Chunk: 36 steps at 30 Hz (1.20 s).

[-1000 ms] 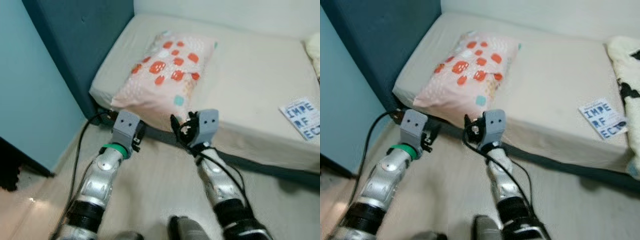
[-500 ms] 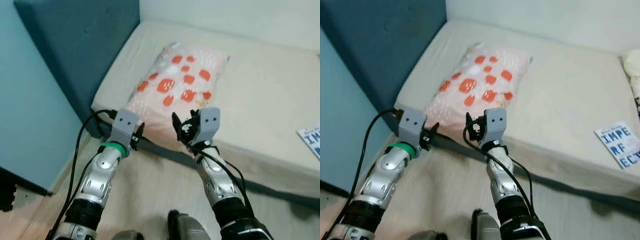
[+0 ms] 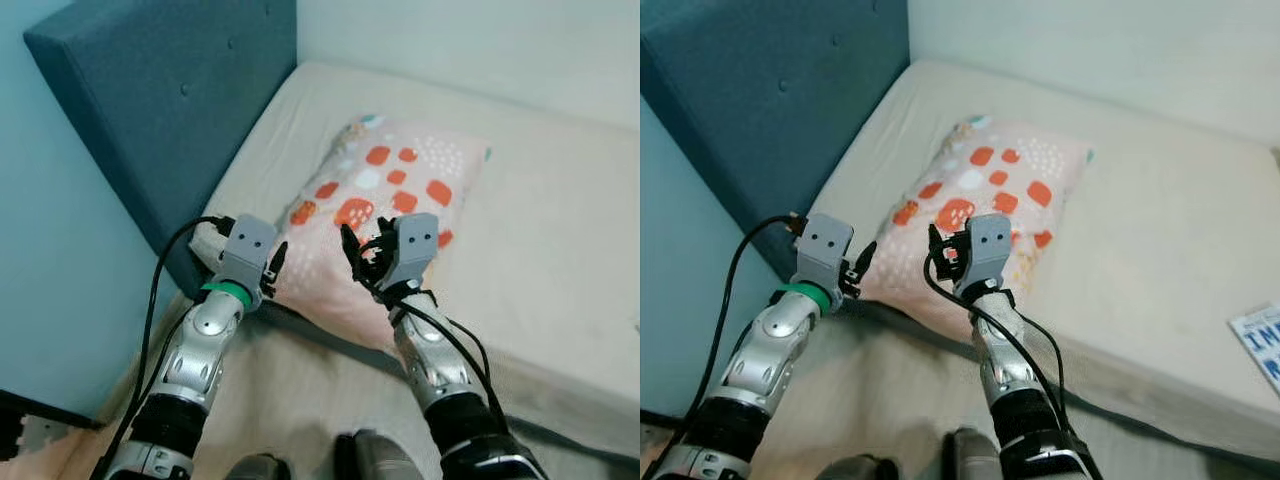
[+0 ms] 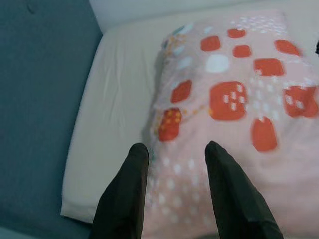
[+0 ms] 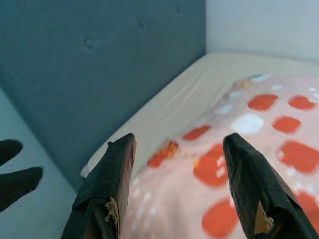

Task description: Clean up the room

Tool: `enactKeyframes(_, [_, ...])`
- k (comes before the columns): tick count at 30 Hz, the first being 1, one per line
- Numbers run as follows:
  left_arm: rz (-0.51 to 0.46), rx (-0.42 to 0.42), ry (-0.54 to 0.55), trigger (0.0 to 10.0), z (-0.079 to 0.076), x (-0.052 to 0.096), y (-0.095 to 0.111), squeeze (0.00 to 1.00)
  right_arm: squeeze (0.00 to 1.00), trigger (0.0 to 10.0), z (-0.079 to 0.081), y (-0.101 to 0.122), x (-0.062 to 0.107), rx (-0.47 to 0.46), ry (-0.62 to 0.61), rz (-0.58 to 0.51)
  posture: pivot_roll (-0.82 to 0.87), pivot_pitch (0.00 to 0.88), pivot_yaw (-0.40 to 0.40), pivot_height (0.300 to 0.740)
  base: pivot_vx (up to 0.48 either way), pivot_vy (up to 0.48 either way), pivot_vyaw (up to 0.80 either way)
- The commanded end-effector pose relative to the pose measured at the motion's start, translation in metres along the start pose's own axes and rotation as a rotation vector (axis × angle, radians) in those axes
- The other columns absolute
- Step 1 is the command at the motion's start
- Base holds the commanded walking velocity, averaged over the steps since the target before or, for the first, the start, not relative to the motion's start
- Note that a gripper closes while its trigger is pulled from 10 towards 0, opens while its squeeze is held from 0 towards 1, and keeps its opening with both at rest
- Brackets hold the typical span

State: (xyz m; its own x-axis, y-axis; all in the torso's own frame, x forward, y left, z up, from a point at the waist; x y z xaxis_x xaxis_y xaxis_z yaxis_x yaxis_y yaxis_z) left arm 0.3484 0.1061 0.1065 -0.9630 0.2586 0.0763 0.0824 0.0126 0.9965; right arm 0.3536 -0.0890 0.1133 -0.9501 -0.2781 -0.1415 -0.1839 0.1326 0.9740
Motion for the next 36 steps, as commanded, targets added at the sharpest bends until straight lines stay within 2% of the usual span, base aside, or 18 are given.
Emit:
enactKeyframes(1, [0.012,-0.002,-0.004,10.0,-0.0018,0.0002,-0.0035,0.0,0.0,10.0,-0.0013,-0.0044,0.0023,-0.008,-0.007,0.014,0.01,0.041,0.059,0.74,0.472,0.0,0.0])
enactKeyframes(9, [0.015,0.008,0.001,10.0,-0.0019,0.0002,-0.0045,0.0,0.0,10.0,-0.0026,-0.006,0.0033,-0.008,-0.012,0.02,0.01,0.047,0.059,0.74,0.441,0.0,0.0])
enactKeyframes(30, [0.006,0.019,0.0,10.0,-0.0033,-0.0004,-0.0033,0.0,0.0,10.0,-0.0027,-0.0098,0.004,-0.003,-0.017,0.039,0.01,0.05,0.061,0.74,0.0,0.0,0.0])
enactKeyframes(36, [0.01,0.019,-0.005,10.0,-0.0038,0.0001,-0.0038,0.0,0.0,10.0,-0.0023,-0.0121,0.0047,-0.008,-0.026,0.051,0.01,0.052,0.065,0.715,0.0,0.0,0.0])
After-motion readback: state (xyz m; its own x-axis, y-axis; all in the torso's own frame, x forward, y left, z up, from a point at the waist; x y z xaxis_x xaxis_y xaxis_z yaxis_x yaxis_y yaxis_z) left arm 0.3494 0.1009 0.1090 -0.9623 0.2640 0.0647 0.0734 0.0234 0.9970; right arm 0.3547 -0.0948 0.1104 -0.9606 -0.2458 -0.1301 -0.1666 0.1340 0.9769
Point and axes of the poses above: a point about 5 cm out from each wrist's last joint towards the gripper, its own x axis pointing back from the gripper into the wrist, its own y axis along the axis of the wrist's last joint, z = x × y, the point moved 3 cm from there along -x, pointing out of the wrist towards the gripper, and after that the axes turned 15 degrees about x, right-handed, at the moved point
